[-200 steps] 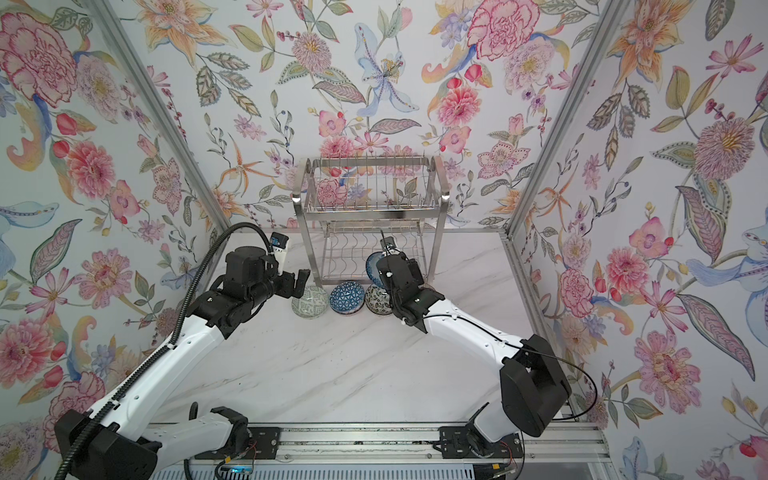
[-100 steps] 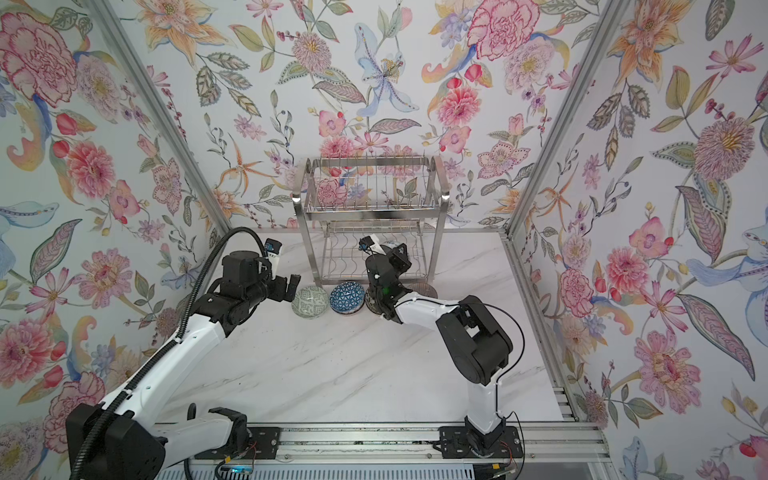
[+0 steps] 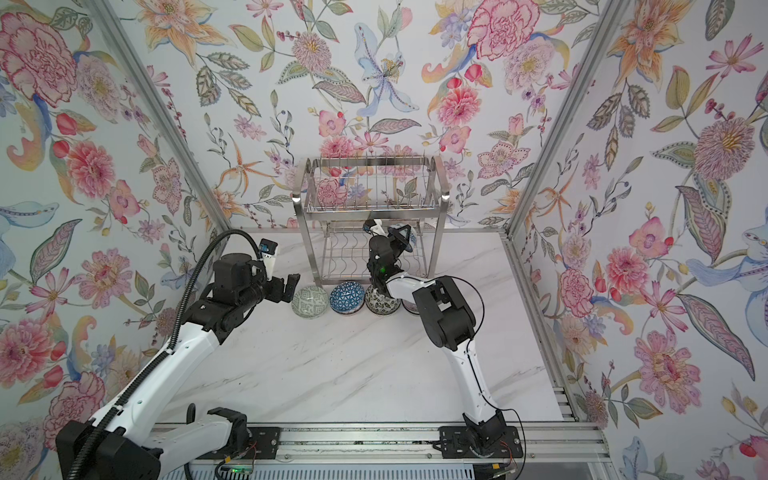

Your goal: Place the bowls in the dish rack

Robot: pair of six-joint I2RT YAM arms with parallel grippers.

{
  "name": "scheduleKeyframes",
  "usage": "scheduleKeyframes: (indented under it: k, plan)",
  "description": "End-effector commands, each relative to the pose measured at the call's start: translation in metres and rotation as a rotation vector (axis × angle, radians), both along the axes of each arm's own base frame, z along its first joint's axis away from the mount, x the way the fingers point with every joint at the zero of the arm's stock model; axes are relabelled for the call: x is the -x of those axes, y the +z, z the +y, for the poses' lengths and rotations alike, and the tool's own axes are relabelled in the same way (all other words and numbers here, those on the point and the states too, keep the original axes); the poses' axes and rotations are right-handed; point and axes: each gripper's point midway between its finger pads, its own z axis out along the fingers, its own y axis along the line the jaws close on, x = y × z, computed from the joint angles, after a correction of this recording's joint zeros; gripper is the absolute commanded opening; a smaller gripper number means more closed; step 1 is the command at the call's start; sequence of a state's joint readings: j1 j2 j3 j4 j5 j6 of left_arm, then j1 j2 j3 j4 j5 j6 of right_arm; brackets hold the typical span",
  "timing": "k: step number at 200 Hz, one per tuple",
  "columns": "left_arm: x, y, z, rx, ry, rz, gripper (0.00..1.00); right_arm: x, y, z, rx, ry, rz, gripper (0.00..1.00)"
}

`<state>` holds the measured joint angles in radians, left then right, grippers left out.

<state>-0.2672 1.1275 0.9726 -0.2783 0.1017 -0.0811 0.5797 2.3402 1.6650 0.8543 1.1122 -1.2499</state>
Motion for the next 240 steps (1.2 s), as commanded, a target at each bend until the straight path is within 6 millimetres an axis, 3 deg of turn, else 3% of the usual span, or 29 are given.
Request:
scheduleKeyframes:
  k: [1,60,115,171,217,240]
  plan:
    - [0.002,0.0,0.002,-0.003,-0.011,-0.01,0.99,-0.011,0.014,-0.006,-0.035,-0.057,-0.028,0.0]
    - [0.001,-0.001,0.0,0.002,-0.016,-0.007,0.99,-0.04,-0.019,-0.017,-0.061,-0.111,0.05,0.0]
    - [0.001,-0.004,-0.002,0.003,-0.027,0.0,0.99,-0.061,-0.029,-0.033,-0.046,-0.144,0.065,0.0]
    - [0.0,-0.007,-0.001,-0.004,-0.026,0.005,0.99,-0.079,-0.046,-0.032,0.008,-0.158,0.077,0.0]
    - [-0.001,-0.01,-0.002,-0.006,-0.028,0.014,0.99,-0.081,-0.057,-0.027,0.0,-0.151,0.106,0.0]
    - [-0.001,-0.011,-0.002,-0.004,-0.029,0.017,0.99,-0.079,-0.062,-0.024,-0.017,-0.139,0.128,0.11]
